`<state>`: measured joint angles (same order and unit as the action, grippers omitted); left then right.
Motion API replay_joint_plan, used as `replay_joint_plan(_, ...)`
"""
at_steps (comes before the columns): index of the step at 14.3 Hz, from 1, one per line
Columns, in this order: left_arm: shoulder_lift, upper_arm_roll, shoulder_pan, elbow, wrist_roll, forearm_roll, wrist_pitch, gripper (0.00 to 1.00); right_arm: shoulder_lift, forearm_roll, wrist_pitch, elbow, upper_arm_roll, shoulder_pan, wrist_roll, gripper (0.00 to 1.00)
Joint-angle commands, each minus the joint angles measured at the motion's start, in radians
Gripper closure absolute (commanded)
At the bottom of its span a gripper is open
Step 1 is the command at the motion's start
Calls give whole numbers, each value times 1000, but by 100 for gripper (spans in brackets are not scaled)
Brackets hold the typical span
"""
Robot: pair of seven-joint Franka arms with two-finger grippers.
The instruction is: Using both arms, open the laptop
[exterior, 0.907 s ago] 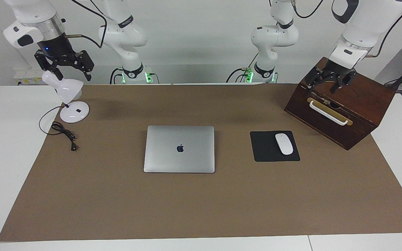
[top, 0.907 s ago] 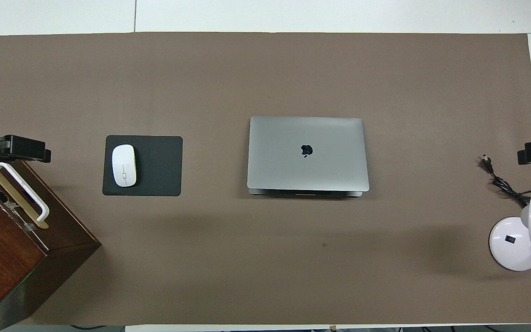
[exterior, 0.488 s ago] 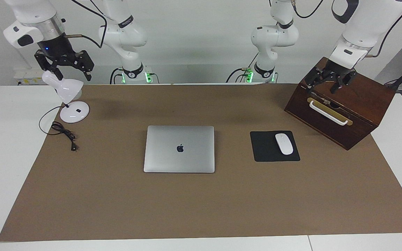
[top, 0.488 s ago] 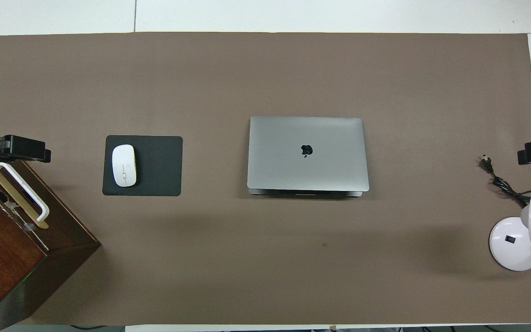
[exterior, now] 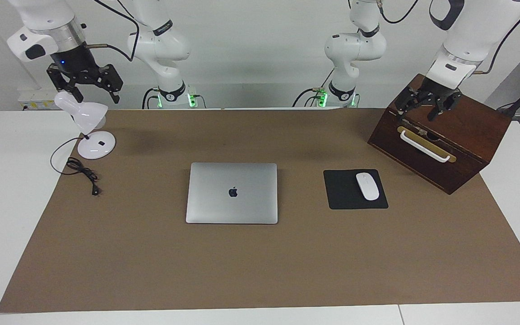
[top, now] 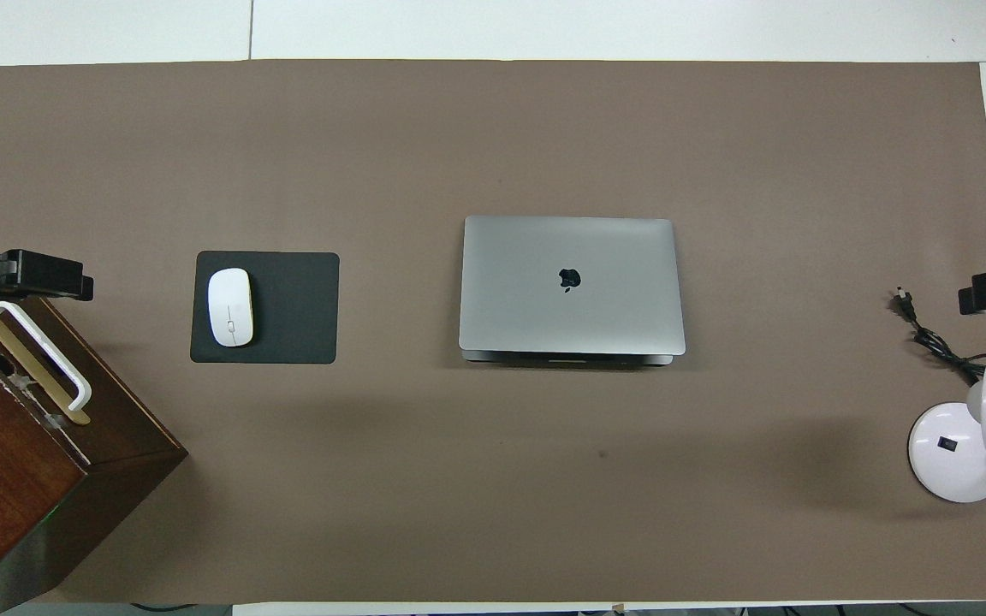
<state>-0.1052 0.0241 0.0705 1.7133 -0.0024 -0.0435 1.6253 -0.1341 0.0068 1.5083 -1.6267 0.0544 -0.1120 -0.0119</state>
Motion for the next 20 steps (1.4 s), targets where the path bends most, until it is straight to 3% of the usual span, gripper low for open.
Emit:
replay_joint_plan(1,-5,-6,-9,-4,-11,19,8,0,-22,27,38,-36,1,-17,-16,0)
replay_joint_plan(4,-5,-6,-8,-4,-11,19,8,0,-24,27,65,-85,-2,-21,-20,0)
replay_joint_plan(11,-8,-7,-9,-4,-13,17,8,0,-28,27,301,-274,-1,-6,3,5)
replay_joint_plan(14,-8,-7,-8,-4,-13,17,8,0,-18,27,341,-301,2,-3,4,6)
replay_joint_plan(20,-8,-7,-9,-4,-13,17,8,0,-18,27,438,-358,7,26,59,18)
